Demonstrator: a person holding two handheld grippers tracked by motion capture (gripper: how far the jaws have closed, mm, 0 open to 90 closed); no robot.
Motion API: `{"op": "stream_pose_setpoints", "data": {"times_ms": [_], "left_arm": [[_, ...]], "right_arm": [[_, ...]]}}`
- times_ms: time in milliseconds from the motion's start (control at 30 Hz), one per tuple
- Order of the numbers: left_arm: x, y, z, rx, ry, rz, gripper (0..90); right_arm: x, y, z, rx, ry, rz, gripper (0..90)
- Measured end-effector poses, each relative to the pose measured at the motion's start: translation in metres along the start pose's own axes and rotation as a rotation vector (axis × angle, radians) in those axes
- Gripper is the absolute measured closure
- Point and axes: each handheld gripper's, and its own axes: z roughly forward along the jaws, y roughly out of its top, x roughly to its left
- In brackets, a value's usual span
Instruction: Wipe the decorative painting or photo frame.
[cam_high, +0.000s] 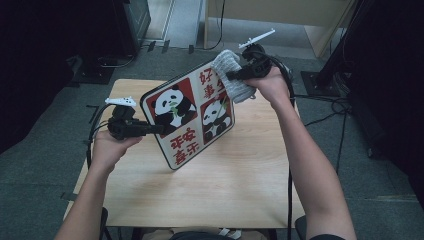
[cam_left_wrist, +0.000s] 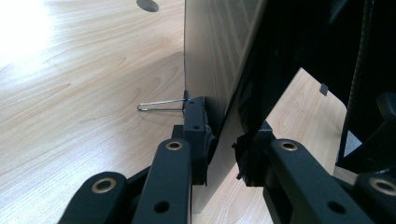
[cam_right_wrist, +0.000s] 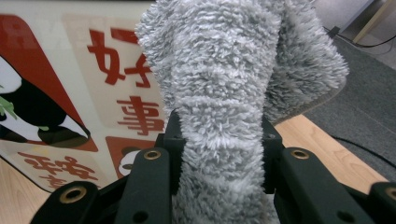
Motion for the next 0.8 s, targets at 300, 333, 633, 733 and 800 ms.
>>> {"op": "stream_pose_setpoints", "data": {"times_ms": [300,333,633,733,800], "left_arm": [[0.000,0.000,0.000,0.001,0.002,-0.003,77.0],[0.000,0.000,0.000,0.001,0.002,-0.003,77.1],[0.000,0.000,0.000,0.000,0.001,-0.003,77.0],[0.000,0.000,0.000,0.001,0.000,-0.002,77.0],[0.000,0.000,0.000,0.000,-0.001,-0.003,77.0]], "right_arm": [[0.001,-0.015,0.008,0.009,0.012,0.001,66.8],[0.001,-0.018,0.010,0.013,0.014,0.007,66.8],[-0.001,-0.032,0.020,0.034,0.025,0.018,66.8],[-0.002,-0.035,0.022,0.042,0.029,0.024,66.8],[-0.002,-0.037,0.023,0.042,0.030,0.023,66.8]]}}
